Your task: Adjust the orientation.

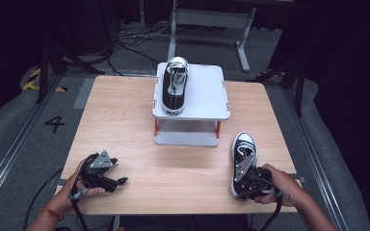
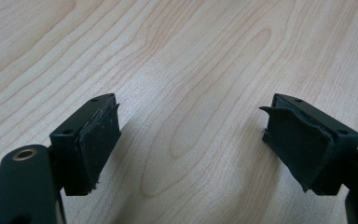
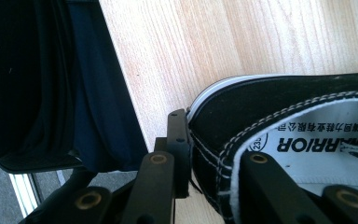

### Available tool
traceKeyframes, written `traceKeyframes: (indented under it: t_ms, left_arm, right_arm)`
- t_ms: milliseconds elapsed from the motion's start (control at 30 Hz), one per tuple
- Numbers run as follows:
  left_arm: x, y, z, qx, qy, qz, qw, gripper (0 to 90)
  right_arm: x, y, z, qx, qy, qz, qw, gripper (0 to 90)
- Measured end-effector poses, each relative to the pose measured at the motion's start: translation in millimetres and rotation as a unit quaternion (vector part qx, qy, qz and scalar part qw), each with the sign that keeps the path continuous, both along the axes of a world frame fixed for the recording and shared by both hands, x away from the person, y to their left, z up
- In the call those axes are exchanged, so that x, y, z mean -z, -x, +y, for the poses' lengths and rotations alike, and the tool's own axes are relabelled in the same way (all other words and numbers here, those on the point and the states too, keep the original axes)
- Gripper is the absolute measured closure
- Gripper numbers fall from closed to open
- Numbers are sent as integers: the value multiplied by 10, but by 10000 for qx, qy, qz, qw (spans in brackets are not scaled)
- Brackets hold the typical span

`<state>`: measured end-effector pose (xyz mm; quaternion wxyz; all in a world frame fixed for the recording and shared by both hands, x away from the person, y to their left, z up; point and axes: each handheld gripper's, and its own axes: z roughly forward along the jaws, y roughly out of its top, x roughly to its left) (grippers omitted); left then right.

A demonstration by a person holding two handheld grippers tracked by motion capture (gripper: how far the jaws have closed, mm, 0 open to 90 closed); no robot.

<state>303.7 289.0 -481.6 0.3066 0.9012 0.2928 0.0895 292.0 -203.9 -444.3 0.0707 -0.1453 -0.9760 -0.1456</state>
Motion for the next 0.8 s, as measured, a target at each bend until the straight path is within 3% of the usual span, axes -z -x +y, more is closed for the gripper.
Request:
traceKeyframes:
  t_ms: [267, 433, 600, 733, 800]
  left_arm:
    - [3, -1, 0, 9, 27, -1, 10000, 181]
    - [4, -2, 1, 20, 39, 1, 10000, 183]
    - [3, -2, 1, 21, 38, 2, 10000, 183]
    - [3, -4, 2, 39, 42, 12, 10000, 184]
    - [3, -4, 3, 45, 42, 10, 10000, 185]
  right_arm:
    - [-43, -10, -33, -28, 9, 33, 10000, 802]
    - [-114, -18, -111, 88, 41, -101, 9999, 798]
    - [-288, -22, -194, 161, 57, -214, 9996, 797]
    - [-554, -60, -235, 88, 188, -533, 9984, 793]
    - [-608, -73, -241, 78, 237, -647, 9976, 793]
